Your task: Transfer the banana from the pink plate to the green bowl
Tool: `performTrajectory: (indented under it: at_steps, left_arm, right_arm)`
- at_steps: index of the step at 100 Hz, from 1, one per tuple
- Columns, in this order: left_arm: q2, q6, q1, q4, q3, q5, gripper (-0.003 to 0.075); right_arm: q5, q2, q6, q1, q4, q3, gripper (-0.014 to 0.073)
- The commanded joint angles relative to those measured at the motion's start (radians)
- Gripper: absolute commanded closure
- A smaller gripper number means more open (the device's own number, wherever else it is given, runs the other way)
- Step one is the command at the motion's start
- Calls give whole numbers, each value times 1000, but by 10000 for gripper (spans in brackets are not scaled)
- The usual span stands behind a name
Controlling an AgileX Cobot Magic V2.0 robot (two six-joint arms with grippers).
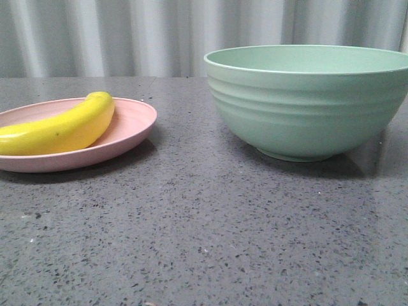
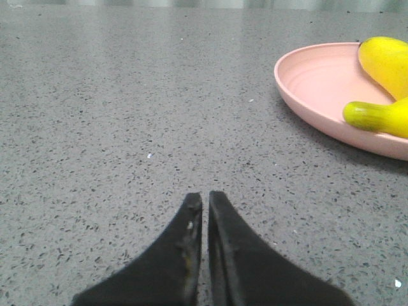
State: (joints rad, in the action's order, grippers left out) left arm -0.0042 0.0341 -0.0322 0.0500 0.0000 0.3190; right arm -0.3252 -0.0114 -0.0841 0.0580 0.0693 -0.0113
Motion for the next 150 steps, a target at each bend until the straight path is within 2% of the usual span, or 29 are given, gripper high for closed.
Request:
performTrajectory:
  at_steps: [1, 114, 140, 150]
  left_arm:
    - [-28, 3, -7, 6, 11, -67, 741]
    - [-28, 3, -7, -1, 11, -67, 741]
    - [-28, 3, -7, -68, 11, -67, 741]
    - [-28, 3, -7, -137, 11, -67, 741]
  right_arm:
    - [27, -23, 2, 7, 1, -19, 657]
    - [17, -23, 2, 7, 4, -19, 657]
    - [17, -23, 2, 7, 4, -19, 657]
    - [19, -23, 2, 7, 4, -19, 657]
